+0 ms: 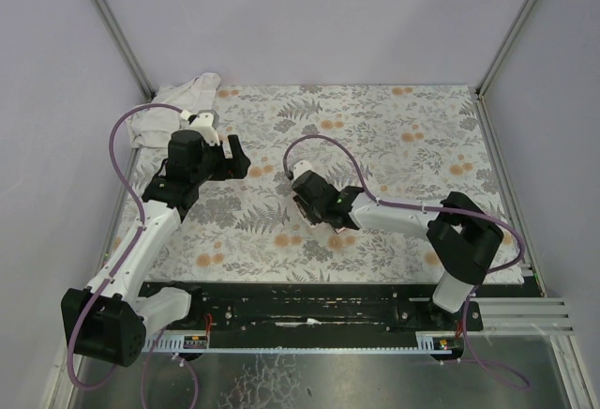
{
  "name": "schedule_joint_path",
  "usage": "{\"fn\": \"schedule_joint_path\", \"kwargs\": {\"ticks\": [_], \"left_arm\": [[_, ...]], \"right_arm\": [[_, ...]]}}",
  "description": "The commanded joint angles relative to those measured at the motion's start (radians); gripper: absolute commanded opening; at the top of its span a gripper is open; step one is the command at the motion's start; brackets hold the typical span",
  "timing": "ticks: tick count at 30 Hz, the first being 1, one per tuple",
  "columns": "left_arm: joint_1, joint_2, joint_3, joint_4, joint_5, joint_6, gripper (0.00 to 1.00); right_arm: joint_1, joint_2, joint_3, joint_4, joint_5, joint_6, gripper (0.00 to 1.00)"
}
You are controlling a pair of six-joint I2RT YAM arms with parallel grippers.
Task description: Load the staples into the stapler
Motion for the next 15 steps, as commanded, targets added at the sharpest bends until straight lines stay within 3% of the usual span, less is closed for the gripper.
{"fn": "schedule_joint_path", "kwargs": {"ticks": [1, 7, 15], "left_arm": [[0.010, -0.010, 0.003, 0.020, 0.010, 0.002, 0.86], [0.010, -0.012, 0.004, 0.021, 0.010, 0.002, 0.86], [0.011, -0.014, 0.001, 0.024, 0.026, 0.002, 0.86]], "right_arm": [[0.006, -0.051, 0.037, 0.000, 0.053, 0.014, 0.00], [0.003, -0.118, 0.003, -0.010, -0.027, 0.053, 0.00], [-0.005, -0.215, -0.196, 0.036, -0.202, 0.150, 0.00]]}}
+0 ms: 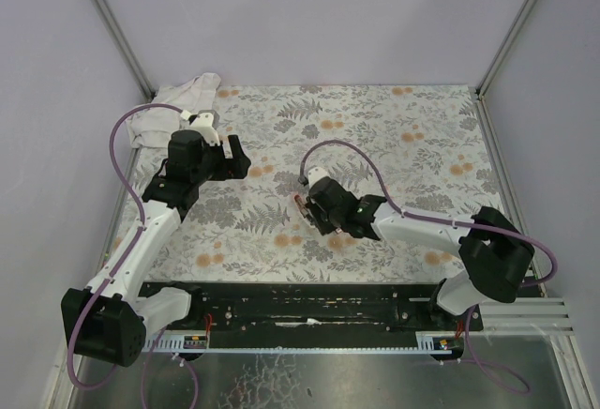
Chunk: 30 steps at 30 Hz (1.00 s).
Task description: Load the staples into the stapler
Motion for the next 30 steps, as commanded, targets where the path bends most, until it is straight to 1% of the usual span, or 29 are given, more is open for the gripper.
{"fn": "schedule_joint_path", "kwargs": {"ticks": [1, 4, 11, 16, 20, 26, 30], "left_arm": [[0.012, -0.012, 0.001, 0.026, 0.024, 0.001, 0.86], [0.011, -0.011, 0.000, 0.027, 0.029, 0.001, 0.86], [0.011, -0.010, 0.000, 0.027, 0.030, 0.001, 0.86], [0.011, -0.010, 0.001, 0.027, 0.031, 0.001, 0.86], [0.011, -0.012, 0.001, 0.027, 0.031, 0.001, 0.86], [0.013, -0.016, -0.002, 0.029, 0.025, 0.001, 0.86], [0.013, -0.017, -0.002, 0.029, 0.026, 0.001, 0.86]], "right_arm": [[-0.003, -0.043, -0.104, 0.042, -0.102, 0.059, 0.00], [0.000, -0.045, -0.147, 0.055, -0.118, 0.048, 0.00], [0.013, -0.024, -0.169, 0.027, -0.110, 0.027, 0.00], [0.013, -0.025, -0.146, -0.018, -0.093, 0.019, 0.17], [0.016, -0.019, -0.111, -0.048, -0.083, 0.020, 0.26], [0.055, 0.013, -0.054, -0.096, -0.032, 0.047, 0.36], [0.059, 0.035, -0.040, -0.126, 0.026, 0.115, 0.39]]}}
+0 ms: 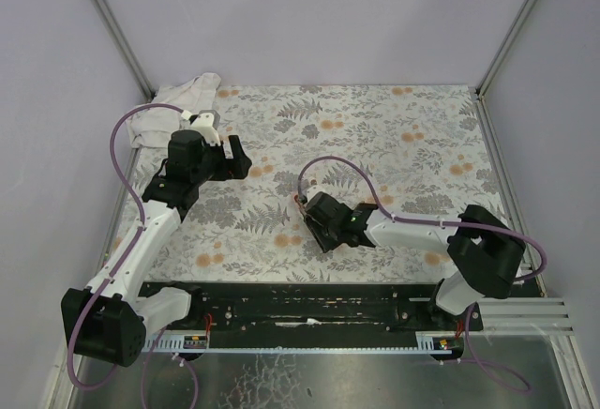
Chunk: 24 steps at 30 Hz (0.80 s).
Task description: Load the staples into the stapler
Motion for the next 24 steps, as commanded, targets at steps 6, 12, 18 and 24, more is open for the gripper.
{"fn": "schedule_joint_path", "kwargs": {"ticks": [6, 12, 18, 24], "left_arm": [[0.013, -0.018, -0.001, 0.028, 0.008, 0.002, 0.86], [0.013, -0.022, -0.003, 0.028, 0.007, 0.002, 0.86], [0.013, -0.025, -0.003, 0.028, 0.009, 0.002, 0.86], [0.014, -0.025, -0.003, 0.030, 0.009, 0.002, 0.86]], "right_arm": [[0.015, 0.048, 0.059, -0.080, 0.131, 0.163, 0.40], [0.023, 0.072, 0.074, -0.071, 0.112, 0.184, 0.38], [0.031, 0.086, 0.091, -0.071, 0.118, 0.199, 0.39], [0.037, 0.122, 0.104, -0.092, 0.143, 0.215, 0.36]]}}
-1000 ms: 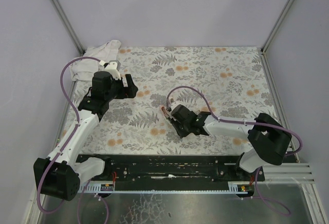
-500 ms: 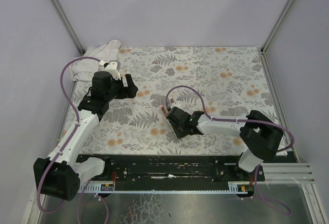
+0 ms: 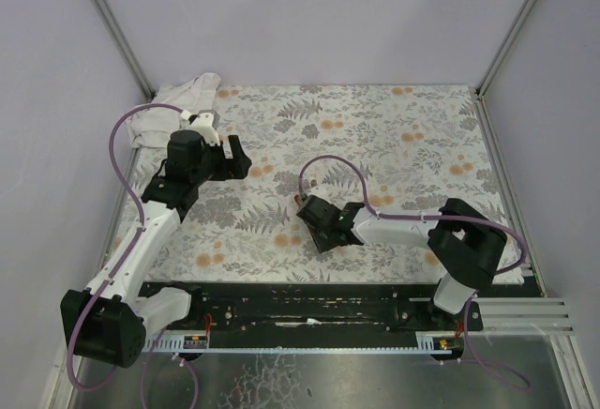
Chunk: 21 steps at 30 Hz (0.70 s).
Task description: Load the staples into the stapler
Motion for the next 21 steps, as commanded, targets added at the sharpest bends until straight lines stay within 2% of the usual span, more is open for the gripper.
{"fn": "schedule_joint_path", "kwargs": {"ticks": [1, 14, 21], "left_arm": [[0.014, -0.019, -0.003, 0.030, 0.008, 0.001, 0.86], [0.017, -0.024, -0.003, 0.030, 0.010, 0.001, 0.86], [0.017, -0.024, -0.004, 0.031, 0.014, 0.001, 0.86]], "right_arm": [[0.015, 0.025, 0.040, -0.025, 0.057, 0.033, 0.35], [0.023, 0.028, 0.045, -0.036, 0.087, 0.046, 0.31], [0.024, 0.011, 0.040, -0.013, 0.071, -0.028, 0.39]]}}
